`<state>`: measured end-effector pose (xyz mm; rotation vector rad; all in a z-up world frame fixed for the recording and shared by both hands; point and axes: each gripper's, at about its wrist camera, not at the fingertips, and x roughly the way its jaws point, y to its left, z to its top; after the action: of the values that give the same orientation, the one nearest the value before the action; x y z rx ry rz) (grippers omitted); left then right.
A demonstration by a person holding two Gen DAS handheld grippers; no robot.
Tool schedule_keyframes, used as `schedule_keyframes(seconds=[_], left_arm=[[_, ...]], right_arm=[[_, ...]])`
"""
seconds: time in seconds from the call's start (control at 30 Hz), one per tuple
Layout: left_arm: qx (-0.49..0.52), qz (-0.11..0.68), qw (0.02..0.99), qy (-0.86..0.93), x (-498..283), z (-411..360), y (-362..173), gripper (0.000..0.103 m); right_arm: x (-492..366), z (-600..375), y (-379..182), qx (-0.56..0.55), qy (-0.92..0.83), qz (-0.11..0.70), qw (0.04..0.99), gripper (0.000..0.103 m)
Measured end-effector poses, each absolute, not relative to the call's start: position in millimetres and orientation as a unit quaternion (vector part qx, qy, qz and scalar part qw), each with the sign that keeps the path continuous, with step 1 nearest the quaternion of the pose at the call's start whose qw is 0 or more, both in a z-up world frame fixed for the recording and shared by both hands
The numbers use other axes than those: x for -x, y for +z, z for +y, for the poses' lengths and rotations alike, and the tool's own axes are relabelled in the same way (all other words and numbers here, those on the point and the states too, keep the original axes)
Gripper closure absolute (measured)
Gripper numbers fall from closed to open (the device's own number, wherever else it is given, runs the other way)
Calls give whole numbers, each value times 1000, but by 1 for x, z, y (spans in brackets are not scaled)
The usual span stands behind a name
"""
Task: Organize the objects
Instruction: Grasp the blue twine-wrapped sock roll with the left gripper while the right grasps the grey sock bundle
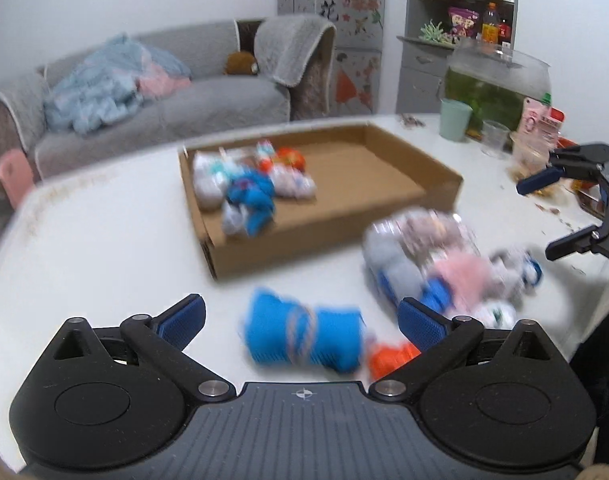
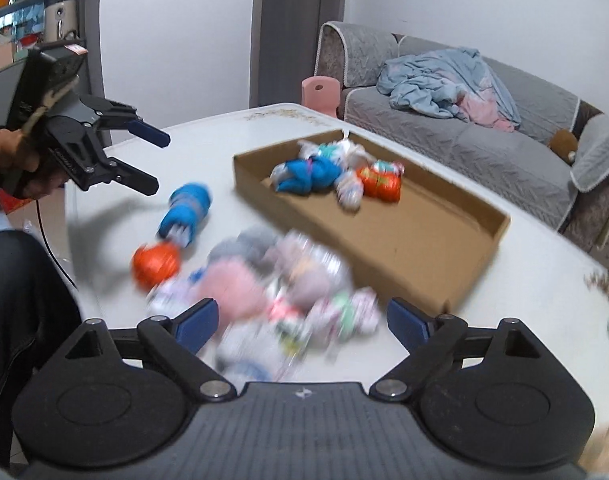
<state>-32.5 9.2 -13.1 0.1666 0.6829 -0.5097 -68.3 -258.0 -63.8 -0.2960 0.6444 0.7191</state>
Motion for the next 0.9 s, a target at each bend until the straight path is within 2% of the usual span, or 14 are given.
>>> schedule_keyframes(seconds=[0.4, 0.5, 0.57, 0.7, 0.8, 0.9], left_arm=[[-74, 357, 899, -242, 9, -1, -48, 0], [-73, 359, 898, -243, 3, -4, -52, 0], [-78, 362, 897, -243, -2, -5, -56, 1], [-80, 360, 896, -248, -7, -8, -62, 2], [-83, 362, 892, -256, -10, -9, -67, 10], [-88, 357, 893, -261, -9, -10, -67, 14]], right_arm=[[56, -248, -97, 155, 360, 302, 869, 21], [54, -245, -104, 155, 368, 310, 863, 29], [55, -243, -109, 159, 375, 320, 856, 39], [66, -248, -115, 154, 377, 321, 855, 41], [69, -251, -114, 148, 374, 323, 857, 45], [74, -252, -114, 148, 370, 324, 858, 47]])
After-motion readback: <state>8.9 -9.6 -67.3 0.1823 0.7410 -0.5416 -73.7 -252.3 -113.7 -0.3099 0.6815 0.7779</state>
